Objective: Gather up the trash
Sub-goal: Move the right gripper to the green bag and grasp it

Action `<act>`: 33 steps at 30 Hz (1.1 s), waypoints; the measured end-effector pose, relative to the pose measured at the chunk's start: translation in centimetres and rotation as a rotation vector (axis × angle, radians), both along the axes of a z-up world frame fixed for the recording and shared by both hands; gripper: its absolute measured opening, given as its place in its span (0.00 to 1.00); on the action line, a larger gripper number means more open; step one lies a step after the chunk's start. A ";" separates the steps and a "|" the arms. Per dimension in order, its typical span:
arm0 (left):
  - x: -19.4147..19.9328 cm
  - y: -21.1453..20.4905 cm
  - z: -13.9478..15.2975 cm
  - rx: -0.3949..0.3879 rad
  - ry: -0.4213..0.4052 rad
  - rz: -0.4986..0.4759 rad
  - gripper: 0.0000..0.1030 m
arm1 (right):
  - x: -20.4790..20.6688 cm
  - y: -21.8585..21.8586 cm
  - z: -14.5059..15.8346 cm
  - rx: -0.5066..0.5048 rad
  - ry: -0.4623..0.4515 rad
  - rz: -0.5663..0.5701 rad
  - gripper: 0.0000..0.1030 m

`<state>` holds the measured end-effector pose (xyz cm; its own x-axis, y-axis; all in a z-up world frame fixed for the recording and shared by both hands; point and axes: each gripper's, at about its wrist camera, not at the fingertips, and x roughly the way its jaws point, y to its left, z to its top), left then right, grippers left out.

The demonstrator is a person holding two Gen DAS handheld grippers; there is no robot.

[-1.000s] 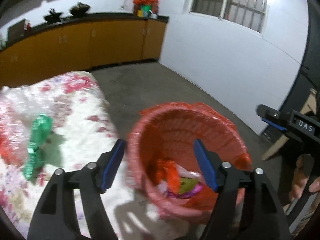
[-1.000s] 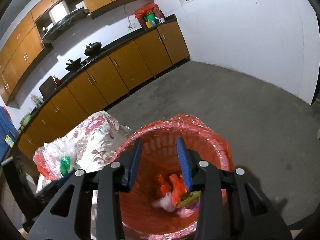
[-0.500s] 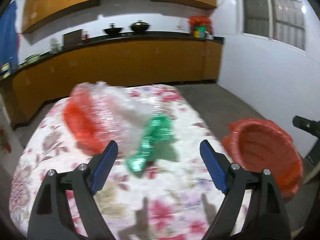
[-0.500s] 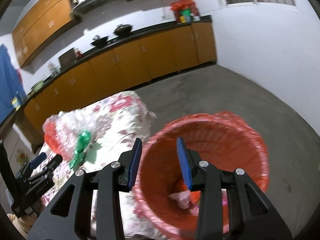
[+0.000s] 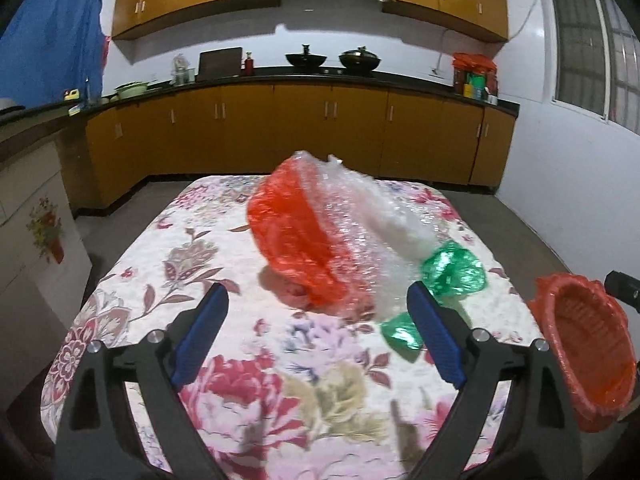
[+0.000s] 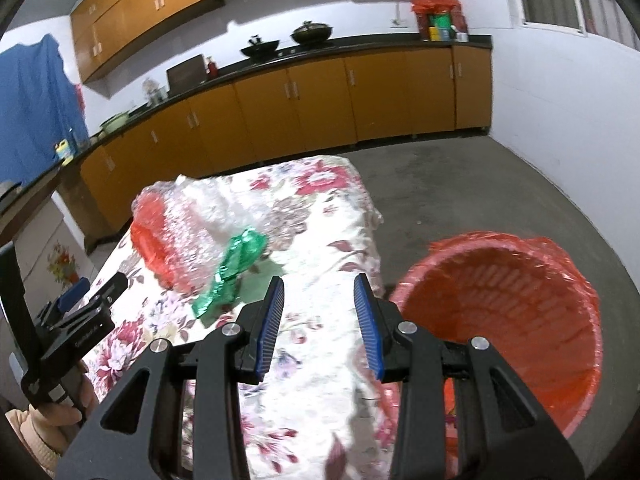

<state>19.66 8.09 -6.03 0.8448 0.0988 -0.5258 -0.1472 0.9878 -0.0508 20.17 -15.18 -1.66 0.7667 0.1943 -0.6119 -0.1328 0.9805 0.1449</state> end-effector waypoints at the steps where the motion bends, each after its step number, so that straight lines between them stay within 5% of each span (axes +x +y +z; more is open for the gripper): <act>1: 0.0 0.4 -0.1 -0.001 0.002 0.006 0.86 | 0.1 0.4 -0.1 -0.002 0.002 0.006 0.37; 17: -0.5 6.5 -1.2 -0.029 0.013 0.137 0.86 | 5.4 9.9 -5.1 0.000 0.143 0.167 0.37; 33: 0.3 9.3 -2.6 -0.064 0.047 0.153 0.86 | 10.5 12.9 -9.3 0.002 0.231 0.077 0.37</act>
<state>20.01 17.40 -8.63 0.7969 0.1899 -0.5736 -0.2997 0.9485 -0.1023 30.64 -2.33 -10.96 0.5894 0.2481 -0.7688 -0.1704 0.9684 0.1819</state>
